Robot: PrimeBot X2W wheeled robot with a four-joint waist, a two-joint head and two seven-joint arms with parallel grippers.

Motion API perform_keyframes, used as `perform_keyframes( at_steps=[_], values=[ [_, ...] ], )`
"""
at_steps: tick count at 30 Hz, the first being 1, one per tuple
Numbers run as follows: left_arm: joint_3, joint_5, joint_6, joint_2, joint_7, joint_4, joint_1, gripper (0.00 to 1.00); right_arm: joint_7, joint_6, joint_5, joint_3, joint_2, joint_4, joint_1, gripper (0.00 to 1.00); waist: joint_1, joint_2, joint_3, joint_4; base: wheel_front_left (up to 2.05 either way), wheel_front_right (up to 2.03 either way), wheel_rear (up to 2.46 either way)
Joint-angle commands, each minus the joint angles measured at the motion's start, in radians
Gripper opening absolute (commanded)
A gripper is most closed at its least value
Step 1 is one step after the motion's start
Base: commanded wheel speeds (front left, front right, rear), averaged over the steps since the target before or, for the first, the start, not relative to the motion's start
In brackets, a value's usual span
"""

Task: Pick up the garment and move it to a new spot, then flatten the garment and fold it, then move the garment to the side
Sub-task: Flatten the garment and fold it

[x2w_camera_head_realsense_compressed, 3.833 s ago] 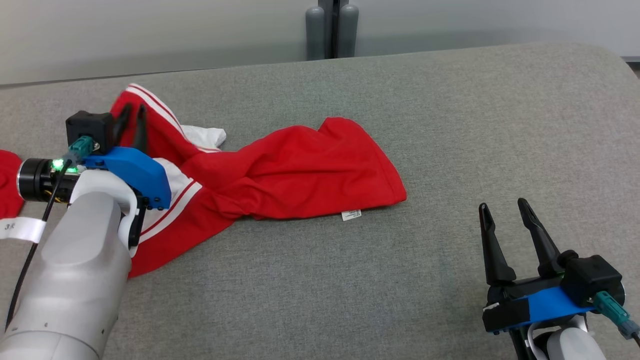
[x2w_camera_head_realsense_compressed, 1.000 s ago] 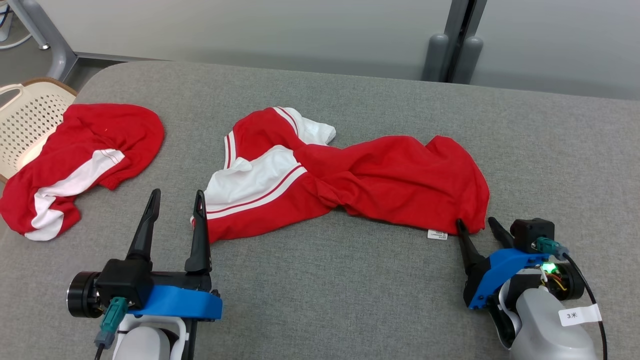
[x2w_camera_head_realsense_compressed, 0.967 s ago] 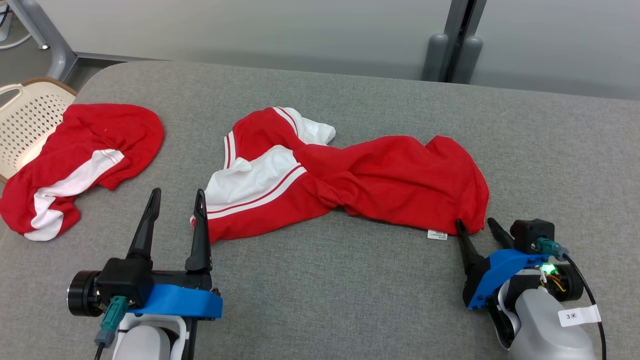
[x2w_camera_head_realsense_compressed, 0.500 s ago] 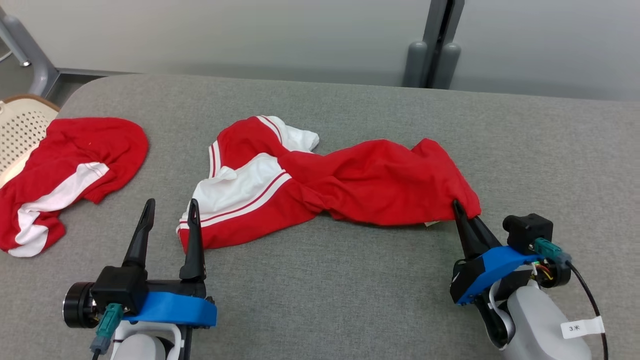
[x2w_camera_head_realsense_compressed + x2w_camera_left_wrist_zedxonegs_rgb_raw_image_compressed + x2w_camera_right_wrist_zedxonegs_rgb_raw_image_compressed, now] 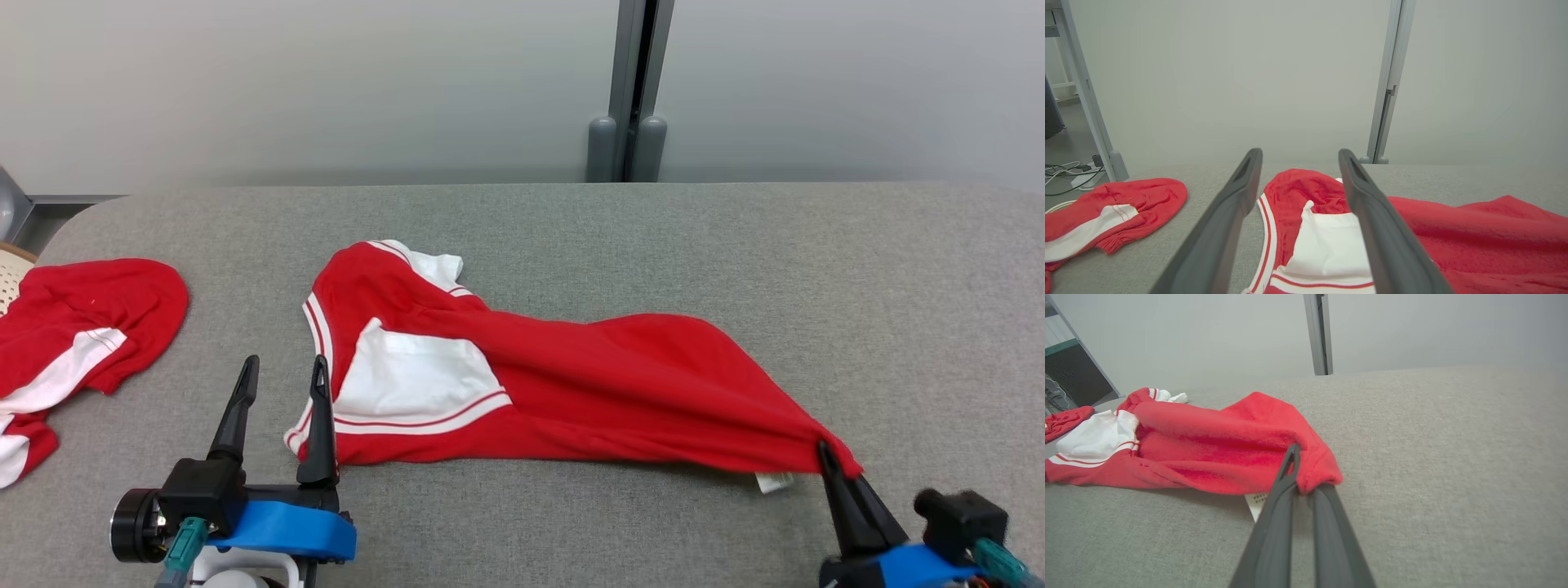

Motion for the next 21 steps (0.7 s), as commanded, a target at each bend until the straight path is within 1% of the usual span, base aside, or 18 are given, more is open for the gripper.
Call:
perform_keyframes(
  at_steps=[1, 6, 10, 11, 12, 16, 21],
  values=[
    [0.000, -0.003, -0.002, 0.000, -0.003, 0.002, 0.008, 1.00, 0.012, 0.000, 0.007, -0.022, -0.008, -0.021, 0.049, 0.00, 0.0001, 0.0000, -0.007, -0.006, 0.00, 0.00, 0.00],
    [-0.009, -0.008, -0.006, 0.000, -0.003, 0.005, 0.010, 1.00, 0.053, 0.000, -0.003, -0.126, -0.007, -0.075, 0.210, 0.00, 0.0001, 0.0000, -0.009, -0.007, 0.00, 0.00, 0.00],
    [-0.006, -0.006, -0.005, 0.000, -0.003, 0.008, 0.015, 1.00, 0.071, 0.000, -0.010, -0.180, 0.012, -0.106, 0.279, 0.00, 0.0001, 0.0000, -0.010, -0.012, 0.00, 0.00, 0.00],
    [-0.004, -0.004, -0.006, -0.001, -0.003, 0.008, 0.016, 1.00, 0.068, 0.000, -0.014, -0.189, 0.016, -0.117, 0.284, 0.46, 0.0001, 0.0000, -0.010, -0.014, 0.00, 0.00, 0.00],
    [-0.001, -0.003, -0.006, 0.000, -0.003, 0.009, 0.019, 1.00, 0.068, 0.000, -0.017, -0.193, 0.023, -0.123, 0.282, 1.00, 0.0001, 0.0000, -0.012, -0.017, 0.00, 0.00, 0.00],
    [-0.001, 0.002, -0.009, 0.000, -0.003, 0.011, 0.020, 1.00, 0.050, 0.000, -0.036, -0.208, 0.037, -0.167, 0.246, 1.00, 0.0001, 0.0000, -0.016, -0.022, 0.00, 0.00, 0.00],
    [-0.002, 0.005, -0.010, 0.000, -0.003, 0.014, 0.004, 1.00, 0.013, 0.000, -0.102, -0.226, 0.037, -0.246, 0.201, 1.00, 0.0001, 0.0000, -0.012, -0.019, 0.00, 0.00, 0.00]
  ],
)
